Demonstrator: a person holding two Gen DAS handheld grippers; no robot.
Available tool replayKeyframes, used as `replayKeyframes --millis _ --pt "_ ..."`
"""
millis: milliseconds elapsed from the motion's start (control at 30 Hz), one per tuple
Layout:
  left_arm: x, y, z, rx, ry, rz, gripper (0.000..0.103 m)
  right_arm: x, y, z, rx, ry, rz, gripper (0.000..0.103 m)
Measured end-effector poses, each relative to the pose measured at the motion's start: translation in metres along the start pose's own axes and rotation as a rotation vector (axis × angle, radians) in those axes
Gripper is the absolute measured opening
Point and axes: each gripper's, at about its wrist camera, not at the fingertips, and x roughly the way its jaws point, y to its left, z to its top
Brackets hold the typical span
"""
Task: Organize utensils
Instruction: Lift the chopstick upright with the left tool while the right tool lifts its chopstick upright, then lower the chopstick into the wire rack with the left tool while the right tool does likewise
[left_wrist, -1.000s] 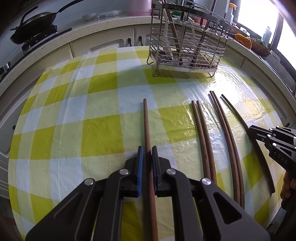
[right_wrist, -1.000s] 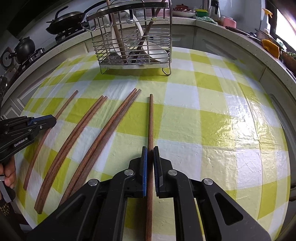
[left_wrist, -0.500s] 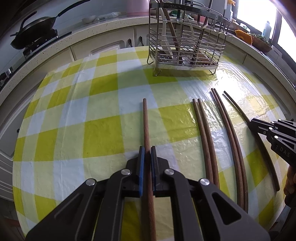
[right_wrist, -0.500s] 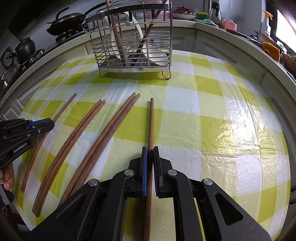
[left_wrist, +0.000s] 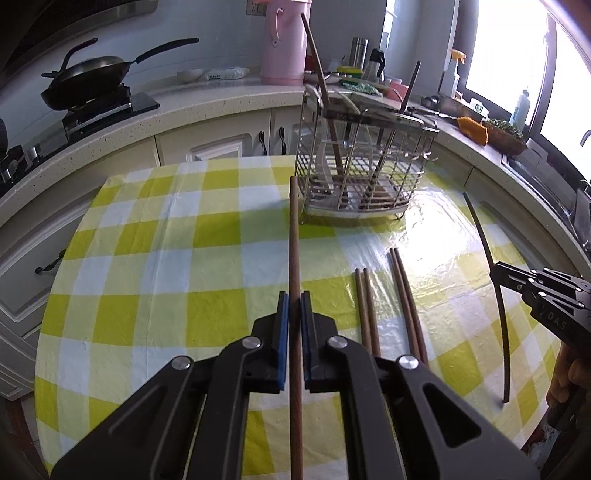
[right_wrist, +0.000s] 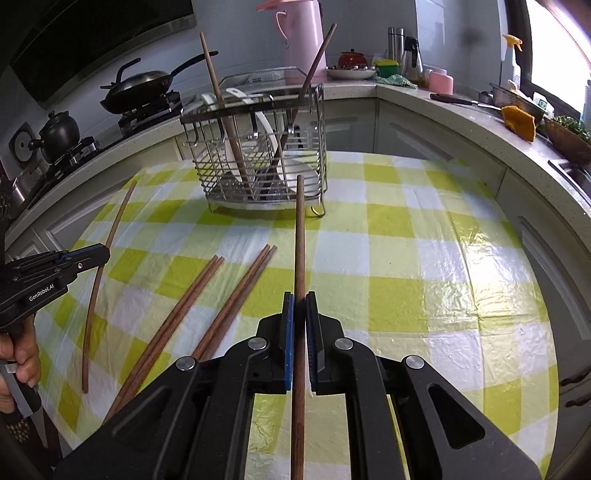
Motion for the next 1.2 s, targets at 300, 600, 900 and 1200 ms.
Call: replayKeyframes --millis 300,600,900,1200 --pt "-0.035 -0.012 0.022 0.015 -0.091 -0.006 0.006 -0.039 -0.004 0.015 0.008 -0.088 -0.003 0.008" --pt "-0.056 -0.02 0.029 0.019 -0.136 -0.008 0.006 -0.062 -0.006 0.024 0.008 -0.138 -0.006 0.008" --pt "-0.068 -0.025 0.033 0.031 -0.161 -0.012 0.006 -0.069 -0.006 0.024 0.01 -0.152 -0.003 0.008" --pt "-0.067 -0.023 0.035 0.028 -0.161 -0.016 0.006 -0.069 -0.006 0.024 0.012 -0.15 -0.002 0.008"
